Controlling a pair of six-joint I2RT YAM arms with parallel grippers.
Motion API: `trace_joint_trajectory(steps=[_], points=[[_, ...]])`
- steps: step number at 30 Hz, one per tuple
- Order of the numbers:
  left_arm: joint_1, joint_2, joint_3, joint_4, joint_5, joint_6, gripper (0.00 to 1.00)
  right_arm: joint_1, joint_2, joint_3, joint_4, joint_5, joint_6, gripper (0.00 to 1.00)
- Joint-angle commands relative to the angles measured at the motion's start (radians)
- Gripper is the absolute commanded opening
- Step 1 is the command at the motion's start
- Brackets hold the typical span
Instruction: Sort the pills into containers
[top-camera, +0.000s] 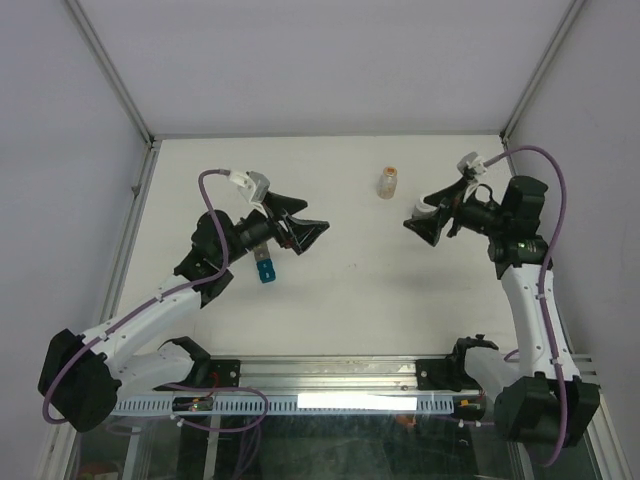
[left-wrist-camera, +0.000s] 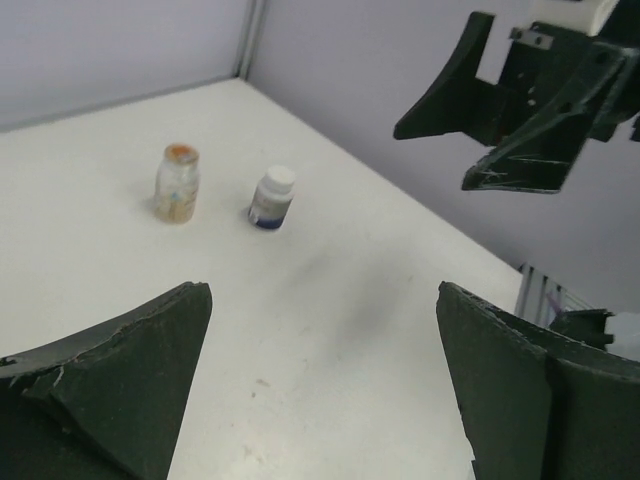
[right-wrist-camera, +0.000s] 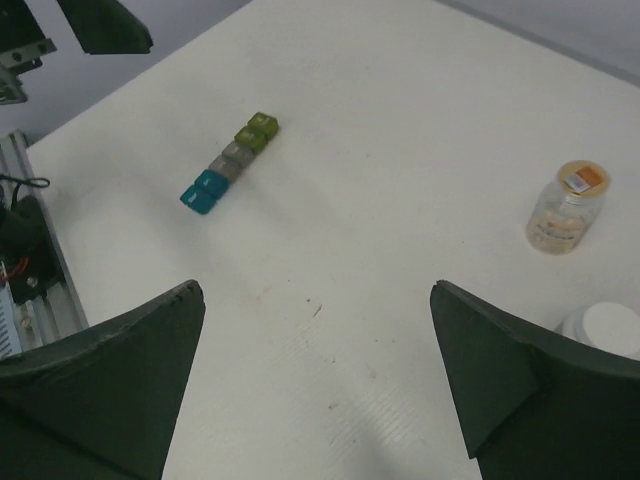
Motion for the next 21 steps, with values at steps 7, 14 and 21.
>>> trace_joint_trajectory(steps=[7, 14, 21], points=[[0.001, -0.062, -0.176, -0.244, -0.486, -0.072, 0.97, 0.219, 0.123, -0.027, -0.066, 0.240, -0.269, 0.99], [0.076, 0.058, -0.101, -0.439, -0.570, -0.117, 0.97, 0.335, 0.205, 0.009, -0.131, 0.360, -0.334, 0.99], [0.115, 0.261, 0.048, -0.697, -0.796, -0.147, 0.83, 0.363, 0.201, 0.024, -0.157, 0.390, -0.337, 0.99]])
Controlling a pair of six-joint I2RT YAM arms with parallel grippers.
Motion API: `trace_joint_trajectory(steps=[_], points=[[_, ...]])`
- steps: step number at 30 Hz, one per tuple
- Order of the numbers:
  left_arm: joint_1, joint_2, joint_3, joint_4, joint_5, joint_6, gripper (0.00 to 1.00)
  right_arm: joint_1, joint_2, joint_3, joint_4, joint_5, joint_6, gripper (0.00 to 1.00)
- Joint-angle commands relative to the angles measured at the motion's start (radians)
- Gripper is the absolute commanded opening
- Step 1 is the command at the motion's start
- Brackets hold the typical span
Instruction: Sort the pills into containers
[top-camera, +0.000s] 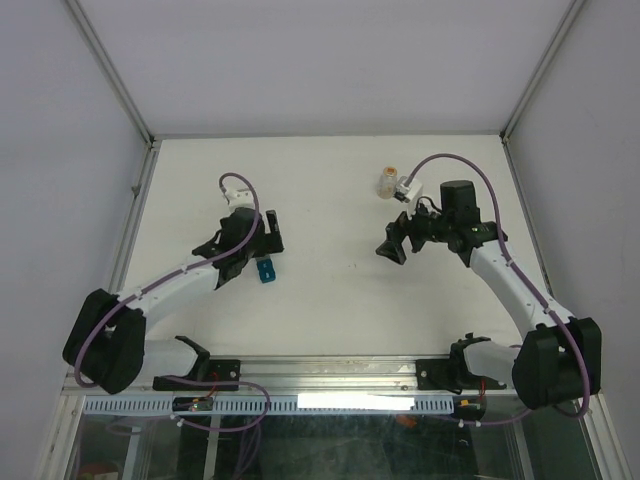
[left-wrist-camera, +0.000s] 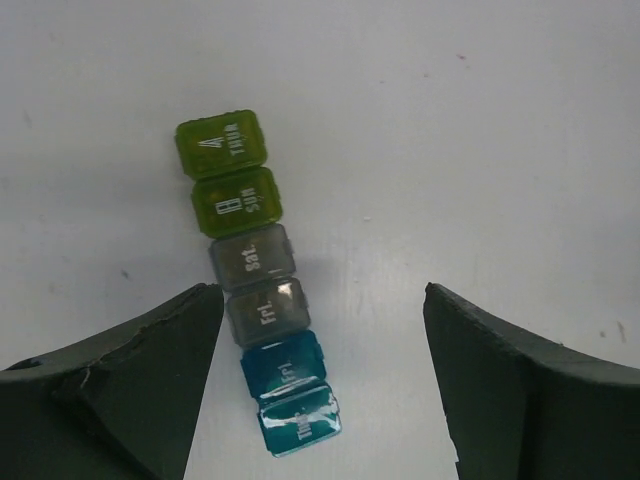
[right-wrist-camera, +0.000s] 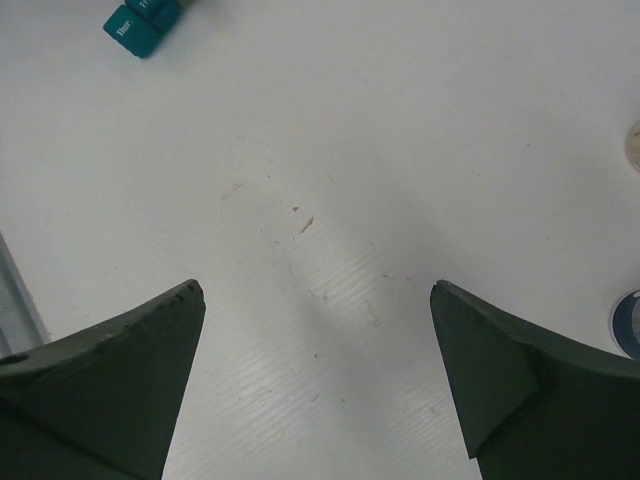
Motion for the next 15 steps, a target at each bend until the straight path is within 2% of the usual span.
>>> trace_joint_trajectory(steps=[1, 7, 10, 15], points=[[0.035, 0.122, 0.128, -0.172, -0.163, -0.030, 0.80, 0.005, -0.027, 0.061, 0.004, 0.034, -0.024, 0.99], [0.058, 0.198, 0.185, -0.206, -0.138, -0.031, 0.69, 0.008, -0.045, 0.059, 0.003, 0.029, -0.021, 0.99], [0.058, 0.260, 0.213, -0.220, -0.116, -0.026, 0.59, 0.010, -0.051, 0.058, 0.003, 0.022, -0.020, 0.99], [0.058, 0.302, 0.241, -0.219, -0.049, -0.014, 0.58, 0.012, -0.050, 0.057, 0.002, 0.019, -0.021, 0.99]])
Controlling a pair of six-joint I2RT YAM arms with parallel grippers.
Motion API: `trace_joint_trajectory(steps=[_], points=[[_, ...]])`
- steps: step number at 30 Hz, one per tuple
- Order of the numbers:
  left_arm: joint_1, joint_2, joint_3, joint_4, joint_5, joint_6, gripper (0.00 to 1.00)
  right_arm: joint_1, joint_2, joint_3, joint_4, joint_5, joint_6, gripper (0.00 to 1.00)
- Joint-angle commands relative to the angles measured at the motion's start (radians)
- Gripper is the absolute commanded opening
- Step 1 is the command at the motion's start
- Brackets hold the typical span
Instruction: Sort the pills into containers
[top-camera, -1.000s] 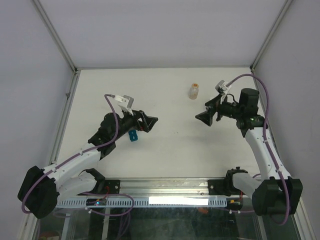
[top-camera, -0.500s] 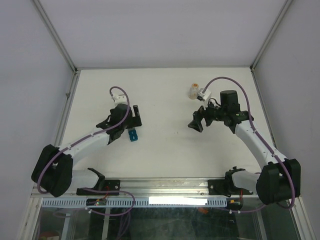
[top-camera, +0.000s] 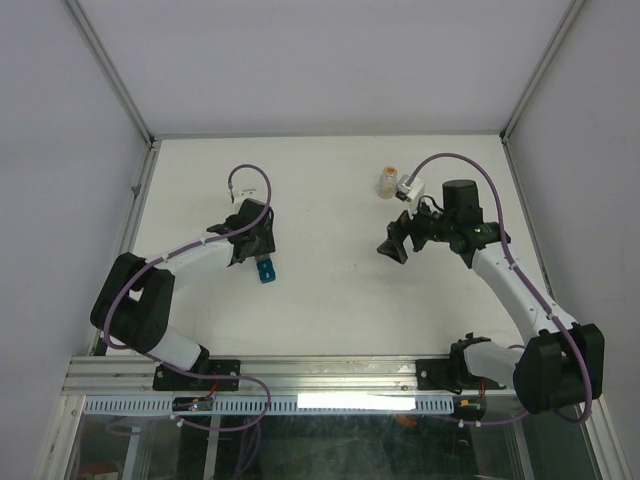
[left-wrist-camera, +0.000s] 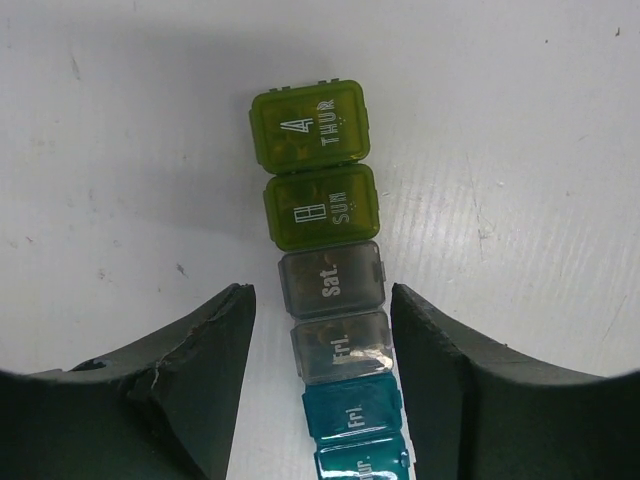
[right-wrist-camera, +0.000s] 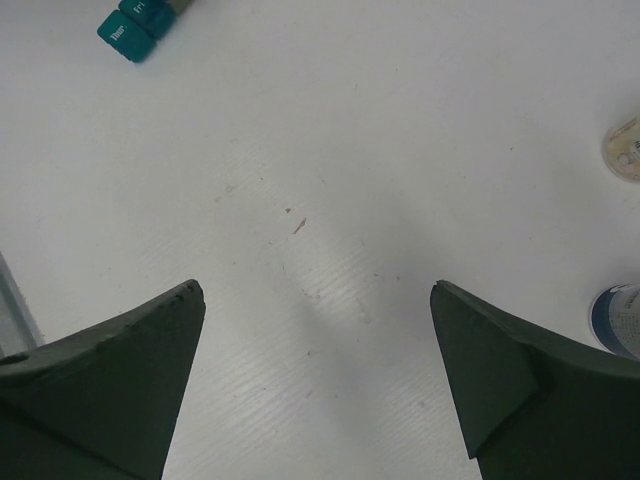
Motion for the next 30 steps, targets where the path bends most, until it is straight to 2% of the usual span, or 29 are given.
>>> trace_joint_trajectory(steps=[1, 8, 15, 20, 23, 30], points=[[0.002, 0.022, 0.056, 0.001, 0.054, 0.003, 0.58, 0.007, -0.025, 0.046, 0.016, -0.004, -0.014, 0.99], [0.001, 0.066, 0.076, 0.002, 0.095, 0.012, 0.55, 0.010, -0.019, 0.046, 0.015, -0.001, -0.013, 0.99], [-0.014, 0.101, 0.105, 0.003, 0.179, 0.051, 0.31, 0.012, -0.020, 0.048, 0.013, 0.004, -0.015, 0.99], [-0.133, 0.142, 0.189, 0.023, 0.234, 0.234, 0.29, 0.011, -0.023, 0.053, 0.007, 0.002, -0.012, 0.99], [-0.216, 0.198, 0.262, 0.026, 0.315, 0.356, 0.28, 0.003, -0.028, 0.062, 0.001, -0.001, -0.006, 0.99], [-0.366, 0.345, 0.413, 0.015, 0.436, 0.591, 0.29, -0.109, -0.075, 0.066, 0.008, -0.068, 0.036, 0.99]])
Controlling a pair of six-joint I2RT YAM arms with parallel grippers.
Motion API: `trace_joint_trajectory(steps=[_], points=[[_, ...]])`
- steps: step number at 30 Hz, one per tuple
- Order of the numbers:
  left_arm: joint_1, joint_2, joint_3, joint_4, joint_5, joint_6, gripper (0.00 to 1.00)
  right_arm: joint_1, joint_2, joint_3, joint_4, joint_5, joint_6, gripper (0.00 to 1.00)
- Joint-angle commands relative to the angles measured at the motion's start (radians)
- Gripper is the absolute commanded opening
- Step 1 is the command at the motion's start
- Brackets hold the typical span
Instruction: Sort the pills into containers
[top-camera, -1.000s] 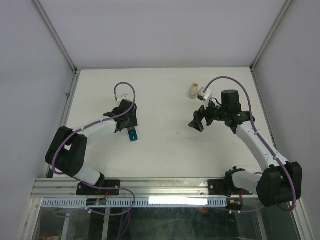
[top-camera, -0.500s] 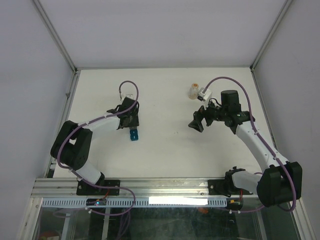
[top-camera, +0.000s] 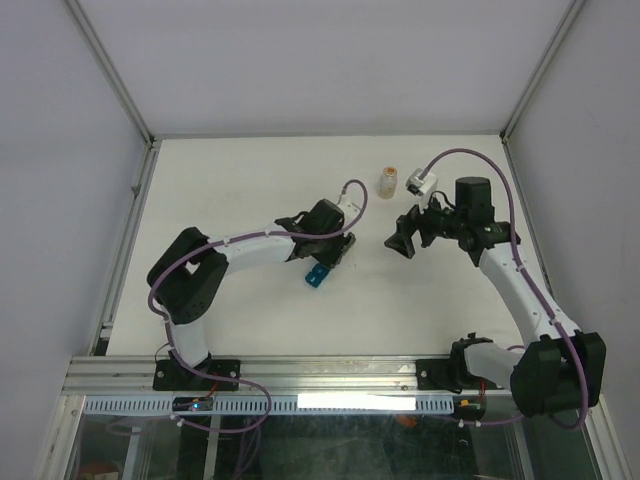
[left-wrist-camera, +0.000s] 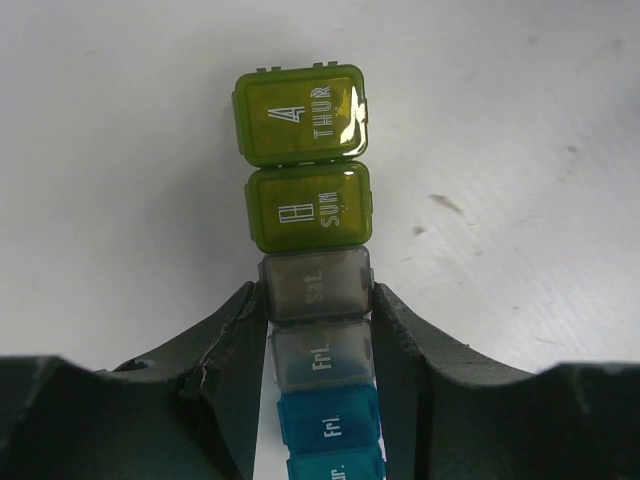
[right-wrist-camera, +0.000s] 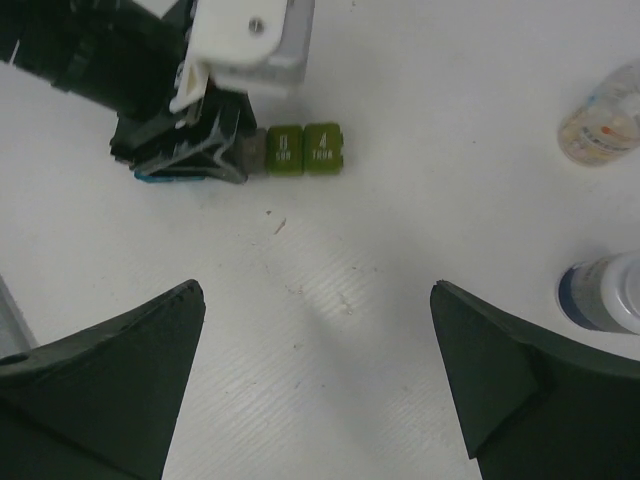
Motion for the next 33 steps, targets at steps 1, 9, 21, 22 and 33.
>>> trace_joint_trajectory(steps=[1, 9, 21, 22, 33], points=[[-0.071, 0.067, 0.103, 0.014, 0.111, 0.216, 0.29, -0.075, -0.074, 0.045, 0.031, -0.059, 0.032, 0.99], [-0.146, 0.137, 0.199, 0.004, 0.155, 0.281, 0.42, -0.171, -0.114, 0.043, 0.031, -0.108, 0.048, 0.99], [-0.147, -0.040, 0.127, 0.102, 0.090, 0.212, 0.74, -0.199, -0.123, 0.044, 0.014, -0.161, 0.024, 0.99], [-0.147, -0.081, 0.079, 0.129, 0.076, 0.202, 0.75, -0.199, -0.127, 0.042, 0.014, -0.177, 0.016, 0.99], [-0.138, -0.670, -0.530, 0.656, -0.004, 0.060, 0.99, -0.177, -0.184, -0.030, 0.036, -0.364, -0.140, 0.99]])
